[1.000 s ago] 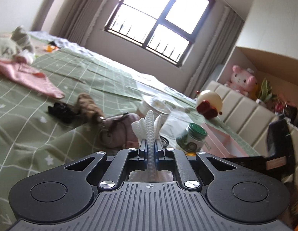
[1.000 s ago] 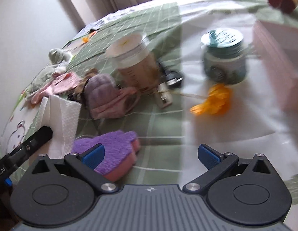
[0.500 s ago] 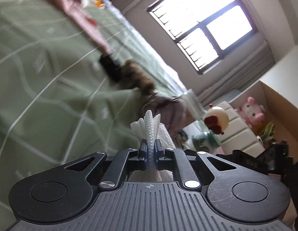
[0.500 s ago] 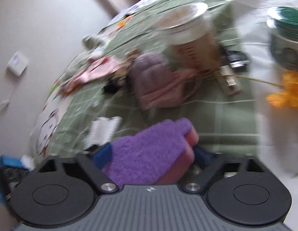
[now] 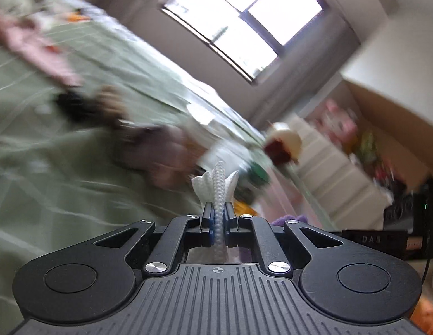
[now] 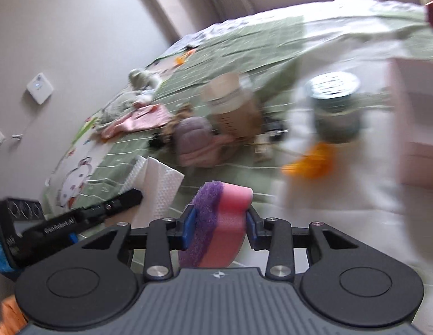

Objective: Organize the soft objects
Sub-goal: 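Grasp the purple-and-pink sponge with the right tool, then lower the towel into the pink box with the left tool while the right tool drops the sponge in, then move both tools back toward the furry tail keychain, then grasp the keychain's black clip with the left tool while the right tool grasps the furry tail, then carry the keychain into the pink box with both tools and open them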

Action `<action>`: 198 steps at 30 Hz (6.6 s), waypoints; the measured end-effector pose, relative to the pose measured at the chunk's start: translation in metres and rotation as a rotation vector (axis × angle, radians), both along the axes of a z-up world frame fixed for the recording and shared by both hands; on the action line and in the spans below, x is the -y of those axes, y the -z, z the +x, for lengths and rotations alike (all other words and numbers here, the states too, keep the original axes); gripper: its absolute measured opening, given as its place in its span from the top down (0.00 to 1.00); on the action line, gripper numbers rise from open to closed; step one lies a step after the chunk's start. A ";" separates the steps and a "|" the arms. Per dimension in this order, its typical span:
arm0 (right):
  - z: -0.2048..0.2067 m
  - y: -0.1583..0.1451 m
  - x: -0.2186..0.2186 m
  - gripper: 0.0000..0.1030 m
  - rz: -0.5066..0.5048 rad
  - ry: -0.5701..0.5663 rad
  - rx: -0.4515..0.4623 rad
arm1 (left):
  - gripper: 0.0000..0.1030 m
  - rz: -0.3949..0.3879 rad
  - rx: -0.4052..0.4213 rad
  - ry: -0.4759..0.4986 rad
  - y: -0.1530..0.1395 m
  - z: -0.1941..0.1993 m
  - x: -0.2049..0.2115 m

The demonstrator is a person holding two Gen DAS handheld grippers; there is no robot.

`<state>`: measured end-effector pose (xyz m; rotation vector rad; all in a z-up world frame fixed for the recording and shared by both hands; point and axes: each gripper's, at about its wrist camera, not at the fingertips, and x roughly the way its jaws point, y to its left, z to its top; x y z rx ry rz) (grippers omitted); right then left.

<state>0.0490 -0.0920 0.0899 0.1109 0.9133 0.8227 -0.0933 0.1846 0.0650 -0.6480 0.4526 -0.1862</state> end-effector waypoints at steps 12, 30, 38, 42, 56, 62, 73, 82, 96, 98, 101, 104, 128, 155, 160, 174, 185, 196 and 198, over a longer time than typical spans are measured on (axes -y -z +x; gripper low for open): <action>0.006 -0.038 0.204 0.65 -0.107 0.302 0.157 | 0.91 0.315 -0.026 0.401 -0.030 0.110 0.218; 0.152 -0.026 0.220 0.54 -0.014 0.505 0.190 | 0.83 0.534 0.049 0.395 -0.090 0.289 0.296; 0.141 -0.007 0.229 0.39 -0.062 0.539 0.159 | 0.83 0.626 -0.040 0.405 -0.055 0.292 0.297; 0.127 -0.017 0.222 0.37 -0.065 0.524 0.175 | 0.83 0.638 -0.030 0.392 -0.055 0.279 0.288; 0.065 -0.019 0.092 0.18 -0.164 0.344 0.237 | 0.82 0.600 -0.028 0.202 -0.040 0.157 0.151; 0.025 0.015 0.004 0.17 -0.228 0.145 0.259 | 0.82 0.516 -0.072 -0.040 -0.018 0.087 0.043; -0.012 0.082 -0.061 0.07 -0.362 0.034 0.314 | 0.82 0.190 -0.231 -0.453 0.004 0.079 -0.127; -0.008 0.091 -0.048 0.00 -0.298 0.085 0.297 | 0.81 0.184 -0.369 -0.484 0.015 0.143 -0.142; -0.010 0.092 -0.046 0.00 -0.287 0.080 0.306 | 0.73 0.661 -0.346 -0.203 0.014 0.093 -0.087; -0.010 0.092 -0.046 0.00 -0.287 0.076 0.306 | 0.68 0.608 -0.327 -0.181 0.016 0.082 -0.092; -0.009 0.092 -0.046 0.00 -0.286 0.073 0.304 | 0.68 0.526 -0.260 -0.192 0.010 0.056 -0.098; -0.009 0.092 -0.046 0.00 -0.284 0.074 0.303 | 0.68 0.337 -0.208 -0.296 -0.001 0.029 -0.113; -0.004 0.090 -0.048 0.00 -0.306 0.021 0.257 | 0.66 0.755 -0.332 0.082 0.017 0.057 -0.110; 0.049 0.020 -0.311 0.42 -0.483 -0.338 0.381 | 0.73 0.569 -0.208 -0.155 0.018 0.049 -0.129; 0.056 0.015 -0.319 0.80 -0.490 -0.298 0.305 | 0.73 0.587 -0.193 -0.185 0.004 0.048 -0.125; 0.050 -0.184 -0.217 0.81 -0.208 -0.126 0.456 | 0.73 0.668 -0.039 -0.217 -0.110 0.066 -0.087; 0.066 -0.301 -0.110 0.82 -0.132 0.065 0.636 | 0.73 0.705 0.100 -0.189 -0.216 0.118 -0.032; 0.096 -0.313 0.041 0.81 -0.150 0.276 0.659 | 0.73 0.766 0.205 0.091 -0.224 0.187 0.145; 0.101 -0.308 0.064 0.81 -0.158 0.306 0.652 | 0.73 0.766 0.220 0.150 -0.218 0.199 0.178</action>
